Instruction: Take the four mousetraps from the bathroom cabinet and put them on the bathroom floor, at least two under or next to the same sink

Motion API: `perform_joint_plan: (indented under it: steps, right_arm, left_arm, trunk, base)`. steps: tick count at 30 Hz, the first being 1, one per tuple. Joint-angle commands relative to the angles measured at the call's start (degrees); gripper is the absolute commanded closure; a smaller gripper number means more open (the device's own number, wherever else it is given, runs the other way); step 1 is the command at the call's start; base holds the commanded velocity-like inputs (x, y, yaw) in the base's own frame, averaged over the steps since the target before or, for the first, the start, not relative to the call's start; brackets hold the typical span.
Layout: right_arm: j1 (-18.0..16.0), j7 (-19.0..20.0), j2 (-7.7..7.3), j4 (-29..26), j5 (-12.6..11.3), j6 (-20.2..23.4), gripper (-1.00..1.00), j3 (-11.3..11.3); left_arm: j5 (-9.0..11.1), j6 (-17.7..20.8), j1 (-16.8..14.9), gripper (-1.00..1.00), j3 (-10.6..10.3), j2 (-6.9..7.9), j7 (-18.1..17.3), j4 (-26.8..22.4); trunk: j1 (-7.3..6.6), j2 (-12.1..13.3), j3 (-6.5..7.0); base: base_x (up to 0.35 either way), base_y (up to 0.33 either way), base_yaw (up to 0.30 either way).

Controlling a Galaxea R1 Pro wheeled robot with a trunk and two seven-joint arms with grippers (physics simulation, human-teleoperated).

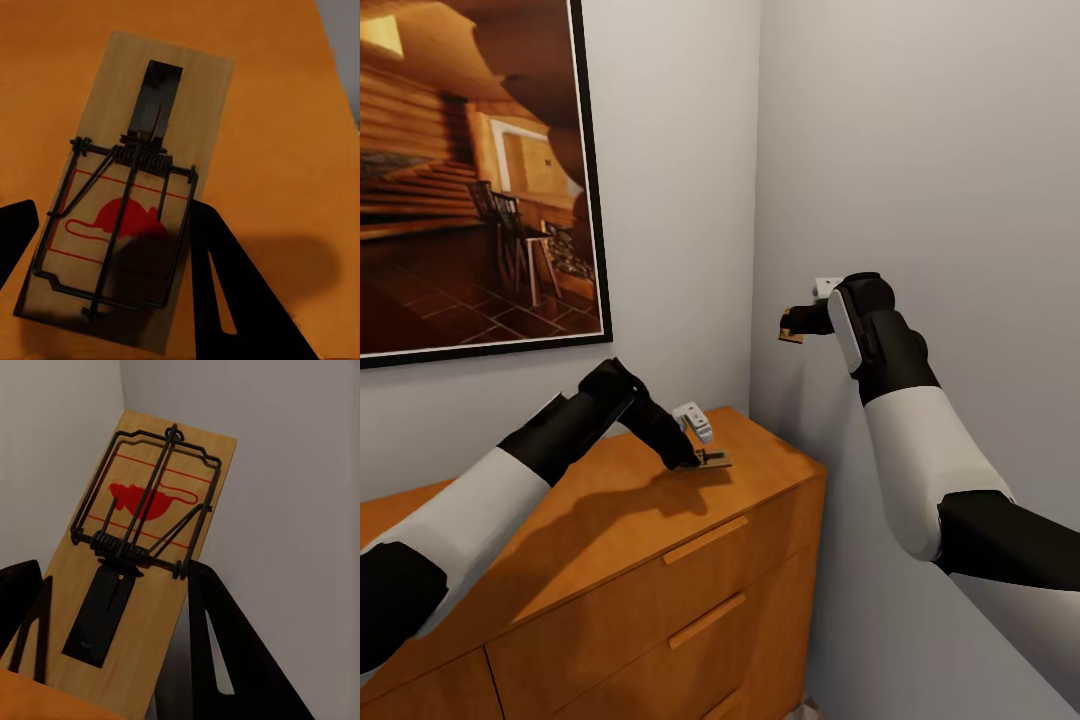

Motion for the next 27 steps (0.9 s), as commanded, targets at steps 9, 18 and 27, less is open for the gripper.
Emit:
perform_joint_plan:
  steps: [9, 18, 27]
  right_arm:
    - [-0.1, -0.2, 0.01, 0.0, 0.0, 0.2, 1.00, 0.1]
    - [-0.1, -0.2, 0.01, 0.0, 0.0, 0.2, 1.00, 0.1]
    - [-0.1, -0.2, 0.58, -0.3, 0.0, 0.2, 1.00, 0.2]
  left_arm:
    - [-2.3, 0.4, -0.1, 1.00, 0.4, -0.06, -0.6, -0.1]
    - [-2.4, 0.0, -0.1, 1.00, 4.8, -0.04, 0.2, 0.0]
    - [-2.6, 0.2, -0.1, 1.00, 23.0, -0.03, 1.6, -2.5]
  trunk:
    - [-0.01, 0.0, -0.07]
    - [-0.01, 0.0, -0.07]
    - [-0.01, 0.0, -0.07]
  base:
    - [0.000, 0.000, 0.000]
    - [0.000, 0.000, 0.000]
    - [0.000, 0.000, 0.000]
